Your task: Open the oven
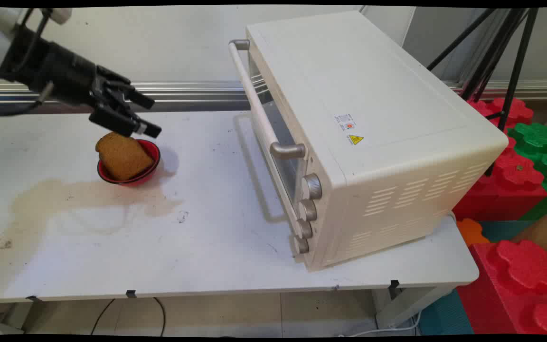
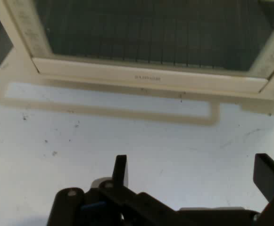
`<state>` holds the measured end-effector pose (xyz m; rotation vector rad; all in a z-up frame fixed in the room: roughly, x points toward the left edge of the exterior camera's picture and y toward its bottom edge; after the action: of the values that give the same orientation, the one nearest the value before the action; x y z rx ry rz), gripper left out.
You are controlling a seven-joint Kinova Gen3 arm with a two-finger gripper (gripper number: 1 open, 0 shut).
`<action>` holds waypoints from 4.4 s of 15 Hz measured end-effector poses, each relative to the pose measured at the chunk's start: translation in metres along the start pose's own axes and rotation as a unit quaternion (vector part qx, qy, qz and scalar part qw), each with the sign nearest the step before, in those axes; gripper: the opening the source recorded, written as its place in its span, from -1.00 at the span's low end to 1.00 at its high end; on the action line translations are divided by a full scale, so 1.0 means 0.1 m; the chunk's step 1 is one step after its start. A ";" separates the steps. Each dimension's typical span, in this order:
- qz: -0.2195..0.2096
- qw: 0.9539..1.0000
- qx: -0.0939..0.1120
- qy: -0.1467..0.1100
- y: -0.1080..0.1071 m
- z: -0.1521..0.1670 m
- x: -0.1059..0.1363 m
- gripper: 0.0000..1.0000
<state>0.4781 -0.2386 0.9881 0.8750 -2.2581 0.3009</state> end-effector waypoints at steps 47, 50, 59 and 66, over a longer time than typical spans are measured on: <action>0.035 0.999 -0.021 0.016 -0.16 1.08 1.64 -1.00; 0.033 0.999 -0.020 0.013 -0.16 1.17 1.62 -1.00; 0.029 0.999 -0.019 0.000 -0.14 1.32 1.46 -1.00; 0.027 0.999 -0.017 -0.019 -0.13 1.26 1.22 -1.00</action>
<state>0.3563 -0.3648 0.9775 0.8101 -2.3169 0.2710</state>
